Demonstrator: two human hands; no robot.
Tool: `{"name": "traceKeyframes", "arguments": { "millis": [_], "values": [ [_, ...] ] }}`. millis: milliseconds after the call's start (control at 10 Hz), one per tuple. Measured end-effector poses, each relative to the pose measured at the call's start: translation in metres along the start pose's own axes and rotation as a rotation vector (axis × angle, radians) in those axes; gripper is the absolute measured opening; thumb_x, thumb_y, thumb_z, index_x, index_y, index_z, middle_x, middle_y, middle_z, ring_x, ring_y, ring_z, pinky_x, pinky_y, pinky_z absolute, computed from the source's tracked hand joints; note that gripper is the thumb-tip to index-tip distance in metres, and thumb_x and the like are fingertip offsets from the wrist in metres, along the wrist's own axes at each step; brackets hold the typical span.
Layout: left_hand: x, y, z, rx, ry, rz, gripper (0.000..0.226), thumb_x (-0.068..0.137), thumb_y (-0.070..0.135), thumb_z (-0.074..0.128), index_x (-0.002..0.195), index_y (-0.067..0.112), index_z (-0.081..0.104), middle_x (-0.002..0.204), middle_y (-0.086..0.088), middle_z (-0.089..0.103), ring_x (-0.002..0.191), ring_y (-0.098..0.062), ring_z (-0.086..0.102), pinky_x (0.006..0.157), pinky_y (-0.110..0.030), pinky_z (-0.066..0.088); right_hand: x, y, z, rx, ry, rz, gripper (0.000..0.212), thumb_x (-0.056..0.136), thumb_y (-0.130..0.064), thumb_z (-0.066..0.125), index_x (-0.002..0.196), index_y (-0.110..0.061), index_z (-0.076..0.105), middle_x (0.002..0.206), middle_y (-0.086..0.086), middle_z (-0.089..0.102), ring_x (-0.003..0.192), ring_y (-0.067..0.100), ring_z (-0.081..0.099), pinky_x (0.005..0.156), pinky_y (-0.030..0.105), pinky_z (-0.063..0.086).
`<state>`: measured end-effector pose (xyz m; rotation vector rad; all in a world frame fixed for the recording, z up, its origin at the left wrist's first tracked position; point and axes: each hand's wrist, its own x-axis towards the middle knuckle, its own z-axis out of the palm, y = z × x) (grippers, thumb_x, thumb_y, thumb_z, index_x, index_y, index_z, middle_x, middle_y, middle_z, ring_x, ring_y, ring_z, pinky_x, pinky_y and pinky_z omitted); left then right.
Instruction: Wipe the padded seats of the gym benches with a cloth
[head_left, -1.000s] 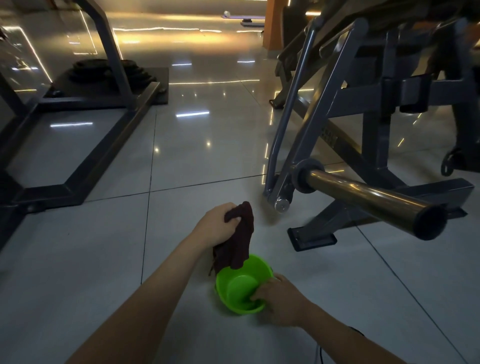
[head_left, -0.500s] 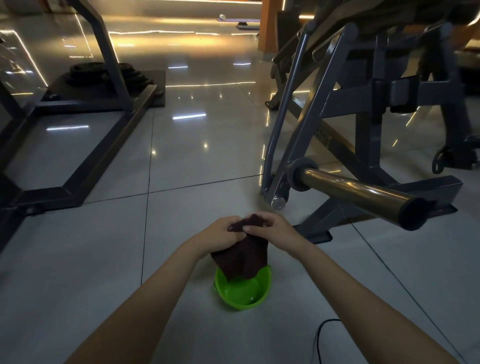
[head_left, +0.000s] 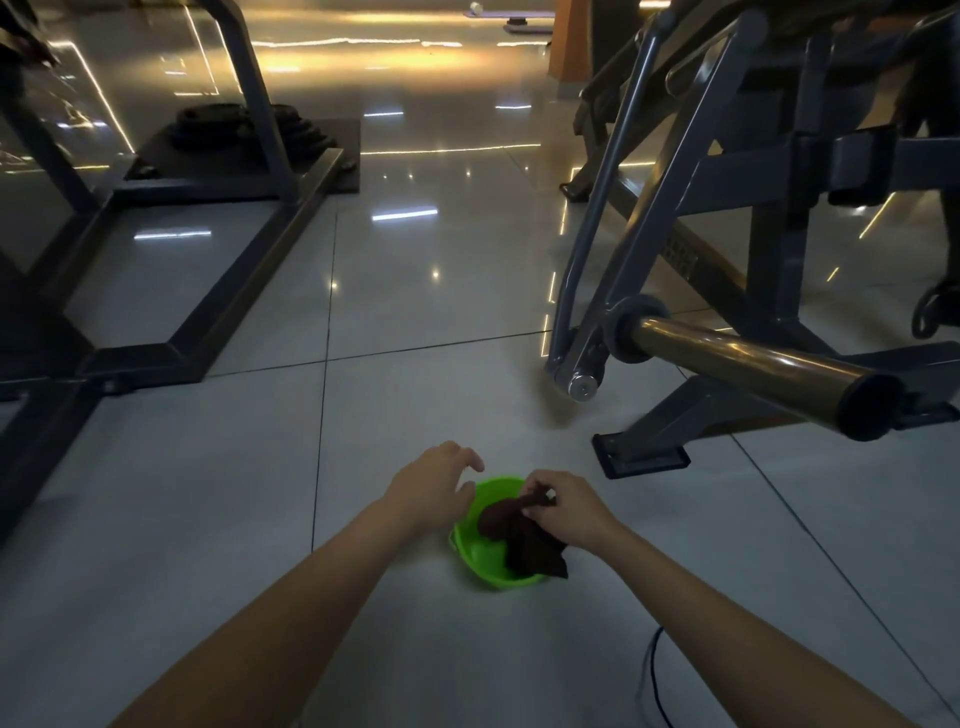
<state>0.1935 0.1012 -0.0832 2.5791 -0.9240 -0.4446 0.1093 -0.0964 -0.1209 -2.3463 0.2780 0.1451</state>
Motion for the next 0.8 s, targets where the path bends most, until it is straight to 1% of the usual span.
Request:
{"name": "traceKeyframes", "arguments": {
  "millis": [100,200,300,400,500,600,700,800],
  "values": [
    [-0.008,-0.004,0.003,0.216,-0.103,0.080,0.045,0.096,0.026,0.048,0.141,0.026,0.045,0.144,0.000,0.040,0.132,-0.020,0.038,0.102,-0.036,0.041,0.002,0.003,0.007,0.012,-0.026,0.038,0.034,0.077,-0.003,0.060,0.067,-0.036,0.056,0.084,-0.008,0.065,0.084,0.015,0.061,0.070,0.023,0.047],
    [-0.012,-0.006,0.004,0.304,-0.149,0.083,0.047,0.097,0.028,0.046,0.144,0.026,0.041,0.147,-0.001,0.037,0.134,-0.022,0.037,0.102,-0.038,0.041,0.008,-0.002,0.014,0.023,-0.033,0.053,0.032,0.078,-0.004,0.058,0.070,-0.035,0.058,0.089,-0.005,0.065,0.085,0.014,0.060,0.063,0.012,0.042],
    [-0.013,-0.006,-0.001,0.304,-0.148,0.070,0.048,0.097,0.028,0.045,0.145,0.024,0.039,0.149,-0.002,0.035,0.135,-0.023,0.035,0.104,-0.038,0.039,0.013,-0.007,0.027,0.009,-0.039,0.068,0.025,0.076,-0.006,0.060,0.076,-0.031,0.061,0.095,-0.002,0.065,0.088,0.016,0.059,0.068,0.019,0.042],
    [-0.014,-0.009,-0.003,0.287,-0.127,0.067,0.049,0.098,0.030,0.044,0.146,0.024,0.037,0.150,-0.001,0.033,0.137,-0.021,0.032,0.105,-0.037,0.037,0.015,-0.004,0.042,-0.073,-0.133,0.110,0.023,0.077,-0.005,0.058,0.081,-0.028,0.065,0.093,-0.001,0.067,0.090,0.017,0.061,0.074,0.024,0.047],
    [-0.014,-0.013,-0.003,0.273,-0.120,0.058,0.050,0.098,0.031,0.044,0.147,0.024,0.036,0.153,-0.001,0.030,0.139,-0.021,0.030,0.106,-0.035,0.036,0.016,0.002,0.049,-0.132,-0.223,0.123,0.024,0.080,-0.004,0.056,0.088,-0.023,0.069,0.099,0.002,0.072,0.096,0.019,0.063,0.075,0.024,0.049],
    [-0.010,-0.015,-0.005,0.263,-0.124,0.046,0.052,0.098,0.030,0.047,0.148,0.024,0.035,0.156,-0.002,0.026,0.142,-0.021,0.026,0.109,-0.037,0.034,0.021,0.003,0.048,-0.161,-0.233,0.079,0.018,0.081,-0.012,0.061,0.093,-0.022,0.070,0.093,-0.003,0.068,0.090,0.016,0.061,0.078,0.027,0.052],
    [-0.004,-0.018,-0.010,0.228,-0.106,0.024,0.053,0.096,0.027,0.049,0.147,0.024,0.036,0.157,-0.002,0.025,0.144,-0.021,0.024,0.110,-0.039,0.034,0.024,-0.001,0.041,-0.257,-0.225,0.055,0.019,0.081,-0.033,0.065,0.100,-0.027,0.067,0.096,-0.008,0.065,0.089,0.015,0.059,0.076,0.028,0.050],
    [0.006,-0.020,-0.011,0.181,-0.056,-0.017,0.042,0.098,0.030,0.046,0.140,0.023,0.046,0.149,-0.001,0.036,0.139,-0.021,0.031,0.108,-0.038,0.037,0.029,-0.007,0.036,-0.327,-0.075,0.016,0.021,0.084,-0.042,0.061,0.090,-0.022,0.065,0.091,-0.008,0.066,0.086,0.017,0.061,0.072,0.028,0.046]
  ]
}}
